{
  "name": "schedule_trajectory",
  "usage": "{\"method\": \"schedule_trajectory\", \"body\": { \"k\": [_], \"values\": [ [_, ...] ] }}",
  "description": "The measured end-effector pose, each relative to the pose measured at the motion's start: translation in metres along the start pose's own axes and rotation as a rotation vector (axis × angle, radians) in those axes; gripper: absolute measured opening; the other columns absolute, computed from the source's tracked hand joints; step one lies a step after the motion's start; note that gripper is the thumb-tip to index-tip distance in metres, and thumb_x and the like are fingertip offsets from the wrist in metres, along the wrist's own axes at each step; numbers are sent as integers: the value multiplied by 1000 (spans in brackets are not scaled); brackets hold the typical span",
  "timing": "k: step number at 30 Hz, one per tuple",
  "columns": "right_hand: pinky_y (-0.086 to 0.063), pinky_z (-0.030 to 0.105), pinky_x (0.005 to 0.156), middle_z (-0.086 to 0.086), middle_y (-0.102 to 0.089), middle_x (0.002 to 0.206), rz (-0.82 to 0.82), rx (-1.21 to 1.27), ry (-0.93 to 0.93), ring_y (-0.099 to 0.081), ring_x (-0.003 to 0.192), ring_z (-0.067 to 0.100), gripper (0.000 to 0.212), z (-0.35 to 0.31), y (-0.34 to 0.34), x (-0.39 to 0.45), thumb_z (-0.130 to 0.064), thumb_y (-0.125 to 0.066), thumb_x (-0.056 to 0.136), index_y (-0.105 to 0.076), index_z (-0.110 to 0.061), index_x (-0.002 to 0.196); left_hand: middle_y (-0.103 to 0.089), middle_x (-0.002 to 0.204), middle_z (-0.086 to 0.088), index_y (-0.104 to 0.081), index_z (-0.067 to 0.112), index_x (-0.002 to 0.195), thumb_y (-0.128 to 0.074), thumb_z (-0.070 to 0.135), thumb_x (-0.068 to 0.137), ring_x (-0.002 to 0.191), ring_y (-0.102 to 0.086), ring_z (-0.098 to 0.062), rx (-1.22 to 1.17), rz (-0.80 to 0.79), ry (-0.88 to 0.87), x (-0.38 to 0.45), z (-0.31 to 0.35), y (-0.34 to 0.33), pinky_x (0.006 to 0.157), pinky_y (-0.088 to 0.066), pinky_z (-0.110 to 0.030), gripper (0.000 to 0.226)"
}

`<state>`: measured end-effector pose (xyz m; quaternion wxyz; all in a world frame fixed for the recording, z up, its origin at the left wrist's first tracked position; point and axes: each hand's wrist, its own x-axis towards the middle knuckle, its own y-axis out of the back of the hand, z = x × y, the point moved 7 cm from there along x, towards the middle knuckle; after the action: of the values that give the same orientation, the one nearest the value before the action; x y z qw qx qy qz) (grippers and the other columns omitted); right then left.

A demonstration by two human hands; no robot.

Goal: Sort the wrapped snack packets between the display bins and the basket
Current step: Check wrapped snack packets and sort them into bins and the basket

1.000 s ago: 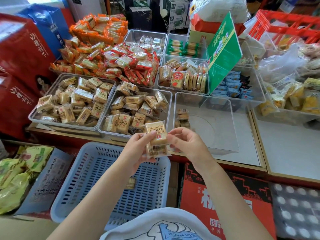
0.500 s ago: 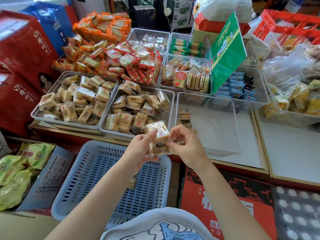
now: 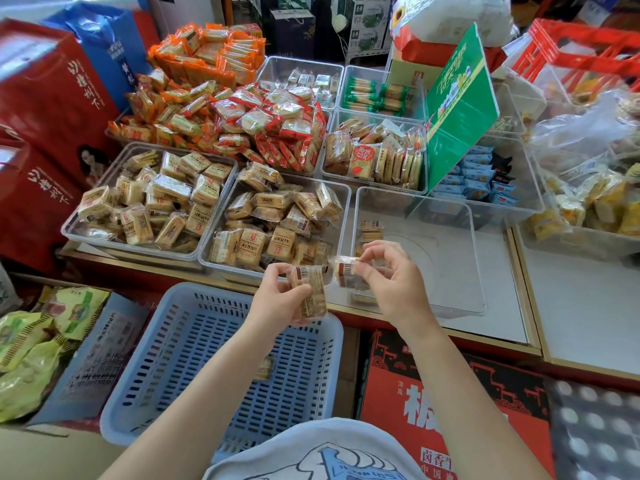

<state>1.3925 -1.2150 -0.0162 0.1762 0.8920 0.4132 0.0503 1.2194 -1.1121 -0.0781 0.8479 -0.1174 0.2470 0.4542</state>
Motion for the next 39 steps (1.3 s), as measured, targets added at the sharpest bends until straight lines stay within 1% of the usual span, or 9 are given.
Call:
{"method": "schedule_trajectory", "body": {
  "k": [6, 12, 16, 20, 23, 26, 31, 35, 39],
  "values": [
    [-53, 18, 79, 9, -68, 96, -75, 57, -91, -62, 82, 6, 6, 6, 1, 2, -11, -62, 100, -62, -15, 95, -65, 117, -8, -47, 32, 122, -64, 29, 99, 100, -69, -26, 38, 66, -106, 7, 10, 5, 80, -63, -45, 29],
    [-58, 39, 83, 10, -69, 88, -56, 193, -165, -64, 80, 14, 8, 16, -5, 0, -10, -66, 96, -68, -16, 90, -75, 103, -2, -51, 30, 119, -70, 46, 85, 81, -72, -10, 64, -174, -188, -1, 31, -37, 70, -59, -28, 42],
    [-58, 57, 87, 20, -69, 97, 5, 310, -271, -67, 96, 39, 10, 31, 4, 4, -14, -70, 94, -72, -21, 86, -75, 98, -1, -50, 27, 121, -82, 23, 83, 81, -73, -9, 107, -258, -187, 5, 30, -67, 67, -57, -21, 50],
    [-61, 53, 85, 11, -70, 107, 101, 399, -342, -70, 102, 32, 17, 50, 23, 13, -31, -77, 89, -67, -27, 102, -77, 100, -5, -52, 24, 122, -82, 21, 84, 86, -75, -17, 69, -260, -134, 19, 29, -90, 64, -60, -29, 48],
    [-61, 45, 89, 6, -68, 121, -70, 427, -425, -71, 107, 21, 58, 67, 24, 24, -53, -76, 78, -55, -25, 124, -77, 104, -7, -55, 22, 123, -77, 28, 87, 90, -76, -21, -27, -183, -88, 35, 30, -100, 70, -62, -40, 43],
    [-56, 41, 98, 2, -73, 121, -278, 452, -465, -71, 112, 17, 58, 81, 20, 31, -55, -71, 85, -60, -22, 132, -77, 104, -2, -61, 23, 124, -69, 33, 94, 89, -74, -15, -35, -192, -70, 57, 36, -118, 70, -59, -33, 33],
    [-58, 32, 89, -4, -78, 106, -48, 411, -534, -74, 101, 14, 42, 126, 53, 69, -49, -73, 87, -67, -25, 120, -57, 134, 5, -55, 31, 140, -46, 43, 105, 124, -52, -2, 591, -93, -381, 110, 43, -138, 105, -44, -35, 37],
    [-57, 36, 90, 1, -73, 113, 103, 329, -662, -70, 103, 18, 44, 190, 72, 119, -39, -76, 89, -61, -20, 126, 9, 171, -1, -10, 18, 164, -28, 65, 100, 158, 9, -18, 1234, -42, -411, 161, 2, -138, 128, -6, -39, 81],
    [-53, 42, 100, 0, -65, 124, 93, 211, -723, -64, 112, 21, 59, 240, 64, 166, -33, -80, 81, -54, -21, 132, 24, 166, 3, 2, 18, 164, -9, 71, 91, 155, 18, -15, 1273, -49, -446, 178, -23, -137, 129, -5, -41, 91]
  ]
}}
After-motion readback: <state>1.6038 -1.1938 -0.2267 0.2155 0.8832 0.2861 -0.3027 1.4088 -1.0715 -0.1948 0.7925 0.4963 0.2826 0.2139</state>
